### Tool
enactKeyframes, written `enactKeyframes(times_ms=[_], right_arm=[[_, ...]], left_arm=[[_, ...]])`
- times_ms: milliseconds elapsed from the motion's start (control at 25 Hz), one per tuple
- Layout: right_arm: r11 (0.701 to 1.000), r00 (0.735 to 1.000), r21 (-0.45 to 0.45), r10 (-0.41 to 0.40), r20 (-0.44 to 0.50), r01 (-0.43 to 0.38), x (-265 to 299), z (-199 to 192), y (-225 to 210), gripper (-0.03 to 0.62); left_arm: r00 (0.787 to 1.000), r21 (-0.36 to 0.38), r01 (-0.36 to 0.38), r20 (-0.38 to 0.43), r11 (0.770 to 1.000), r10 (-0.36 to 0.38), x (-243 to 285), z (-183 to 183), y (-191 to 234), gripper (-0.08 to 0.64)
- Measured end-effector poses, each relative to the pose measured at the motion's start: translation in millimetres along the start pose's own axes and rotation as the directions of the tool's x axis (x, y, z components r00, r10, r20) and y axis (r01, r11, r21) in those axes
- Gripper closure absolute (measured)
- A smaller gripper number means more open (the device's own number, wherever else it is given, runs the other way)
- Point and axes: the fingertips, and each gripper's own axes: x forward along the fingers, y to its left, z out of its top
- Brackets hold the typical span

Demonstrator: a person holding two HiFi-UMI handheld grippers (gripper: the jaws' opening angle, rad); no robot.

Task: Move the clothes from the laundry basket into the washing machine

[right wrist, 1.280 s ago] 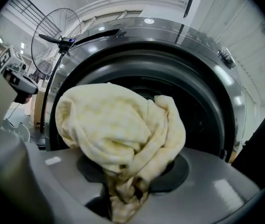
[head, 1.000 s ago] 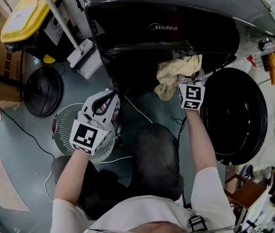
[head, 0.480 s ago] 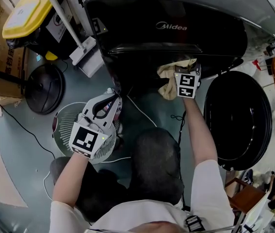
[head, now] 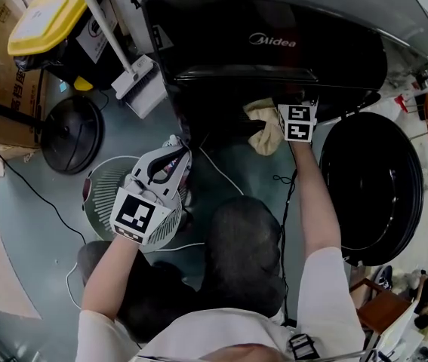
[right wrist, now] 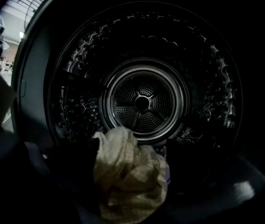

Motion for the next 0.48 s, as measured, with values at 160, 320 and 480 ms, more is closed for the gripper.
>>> enactKeyframes(times_ms=[160,320,480], right_arm=[[1.000,0.998,0.022,-0.014,0.056,0.013,-23.4,10.8,-11.1,0.143],[1.000,0.998,0.026,-0.002,0.060,0.000,-37.0,9.7,-12.0,0.144],[1.000,0.999,0.020,0.023,0.037,-0.024,-49.9,-6.3,-0.7,0.144]], left_arm=[[1.000,-0.001,-0.007,0.005,1.000,0.007,-1.4,-3.9,1.6,0.554],[1.000,0.006,-0.003,0.005,1.000,0.003,-0.5,-5.9,0.6,0.554],[1.000,0.013,0.006,0.005,1.000,-0.006,0.3,-6.1,-1.9,0.554]])
